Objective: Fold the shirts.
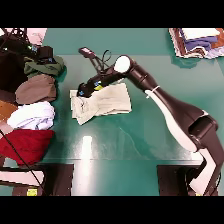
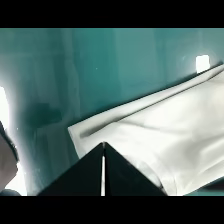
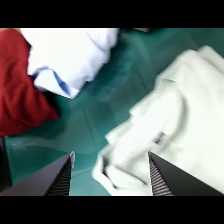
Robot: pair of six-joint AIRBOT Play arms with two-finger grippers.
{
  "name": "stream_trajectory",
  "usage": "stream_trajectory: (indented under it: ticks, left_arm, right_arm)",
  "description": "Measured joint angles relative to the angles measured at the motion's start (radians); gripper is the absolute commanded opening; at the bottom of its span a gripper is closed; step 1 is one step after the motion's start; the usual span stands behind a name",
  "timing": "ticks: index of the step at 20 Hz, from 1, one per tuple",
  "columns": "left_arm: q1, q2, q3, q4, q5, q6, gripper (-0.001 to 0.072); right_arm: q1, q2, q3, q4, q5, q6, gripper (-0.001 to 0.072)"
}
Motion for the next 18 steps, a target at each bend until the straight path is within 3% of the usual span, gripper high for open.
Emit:
stream_trajectory:
  ticks: [6,8,13,18]
  left_arm:
    - [0.013,0.008,-0.008,-0.017,-0.055,0.001,0.0024]
    - [0.013,0.010,-0.008,-0.023,-0.062,0.001,0.0023]
    - [-0.009,0.010,-0.009,-0.026,-0.067,0.001,0.0024]
    - [-0.051,0.010,-0.009,-0.027,-0.053,0.006,0.0024]
  right_arm:
    - [-0.264,0.195,-0.278,-0.150,0.162,0.047,0.0538]
    - [-0.368,0.252,-0.396,-0.161,0.174,0.068,0.0719]
    - [-0.541,0.253,-0.596,-0.040,0.168,0.082,0.0697]
    - [-0.532,0.117,-0.588,0.136,0.146,0.058,0.0698]
